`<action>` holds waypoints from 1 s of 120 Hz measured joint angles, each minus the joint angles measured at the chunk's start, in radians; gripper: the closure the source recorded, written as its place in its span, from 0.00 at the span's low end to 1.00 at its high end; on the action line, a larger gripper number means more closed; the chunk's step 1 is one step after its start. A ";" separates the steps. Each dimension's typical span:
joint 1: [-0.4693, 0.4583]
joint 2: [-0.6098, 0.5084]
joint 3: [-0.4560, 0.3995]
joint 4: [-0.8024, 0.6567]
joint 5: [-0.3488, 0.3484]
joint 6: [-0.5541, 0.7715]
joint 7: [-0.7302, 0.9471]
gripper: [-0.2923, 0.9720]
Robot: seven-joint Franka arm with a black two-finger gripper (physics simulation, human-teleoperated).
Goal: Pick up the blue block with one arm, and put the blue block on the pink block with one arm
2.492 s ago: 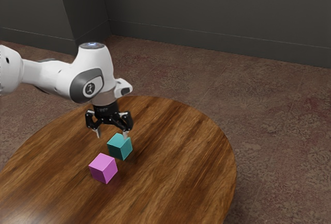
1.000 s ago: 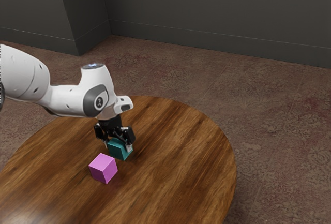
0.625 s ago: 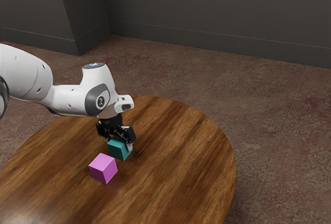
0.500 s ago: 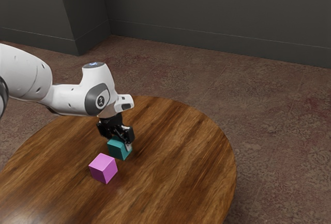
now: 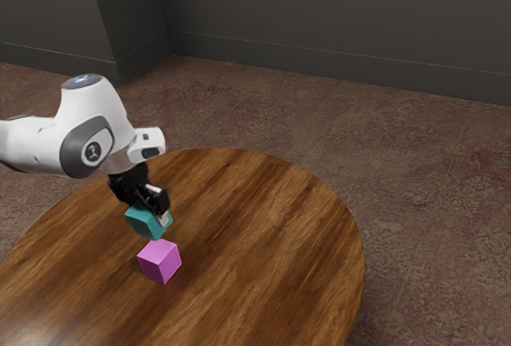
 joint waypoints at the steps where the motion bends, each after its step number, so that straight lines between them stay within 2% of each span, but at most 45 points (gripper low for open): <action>1: 0.000 -0.003 0.000 -0.004 0.001 0.000 -0.004 0.50; 54: -0.005 0.071 -0.007 0.002 0.009 -0.007 -0.147 0.49; 116: 0.001 0.132 -0.006 0.040 0.017 -0.004 -0.116 0.49; 120: 0.001 0.133 -0.006 0.040 0.016 -0.003 -0.111 0.47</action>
